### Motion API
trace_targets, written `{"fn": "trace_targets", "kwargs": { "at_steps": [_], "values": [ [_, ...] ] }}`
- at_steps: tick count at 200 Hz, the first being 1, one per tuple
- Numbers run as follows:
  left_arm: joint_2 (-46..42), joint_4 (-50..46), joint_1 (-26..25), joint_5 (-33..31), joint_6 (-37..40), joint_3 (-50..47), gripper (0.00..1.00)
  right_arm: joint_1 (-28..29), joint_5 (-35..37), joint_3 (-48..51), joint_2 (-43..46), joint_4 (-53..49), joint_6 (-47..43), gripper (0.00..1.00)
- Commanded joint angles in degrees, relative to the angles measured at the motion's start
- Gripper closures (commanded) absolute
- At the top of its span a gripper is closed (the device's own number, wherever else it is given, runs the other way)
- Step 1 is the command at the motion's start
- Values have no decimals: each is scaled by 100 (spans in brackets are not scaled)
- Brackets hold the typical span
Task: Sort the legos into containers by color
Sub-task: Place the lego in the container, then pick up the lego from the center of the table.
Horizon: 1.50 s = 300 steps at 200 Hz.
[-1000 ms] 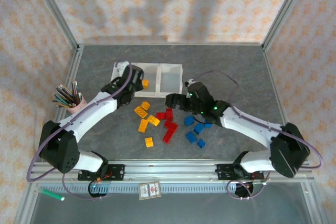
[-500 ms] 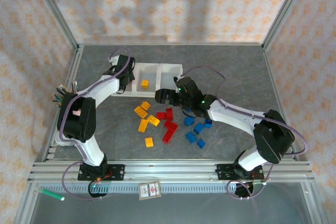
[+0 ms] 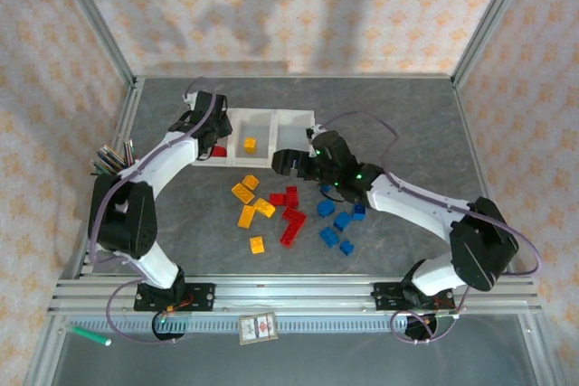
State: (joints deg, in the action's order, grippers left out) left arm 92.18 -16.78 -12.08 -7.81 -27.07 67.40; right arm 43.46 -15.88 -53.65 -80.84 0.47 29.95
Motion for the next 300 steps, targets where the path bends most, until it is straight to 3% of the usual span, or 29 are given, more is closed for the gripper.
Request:
{"fn": "trace_targets", "kwargs": {
  "at_steps": [1,56,105,207,300],
  "values": [
    [-529,-252,-273,316,-17,-407,40,-53,138,347,327,-126,-77,0],
    [-1316,-630,-1429,195,-283,-1313,35,-66,114,1050,683,-291,-157,0],
    [-1404,-679,-2035,-4,-1072,-2014,29,-62,110,1586,849,-24,52,0],
    [-433,16,-2194,-194,-1622,-2375,21,-102,156,1719,893,50,72,0],
    [-1051,87,-2126,-469,-1780,-3124,40,-128,68,1645,816,115,96,0]
  ]
}}
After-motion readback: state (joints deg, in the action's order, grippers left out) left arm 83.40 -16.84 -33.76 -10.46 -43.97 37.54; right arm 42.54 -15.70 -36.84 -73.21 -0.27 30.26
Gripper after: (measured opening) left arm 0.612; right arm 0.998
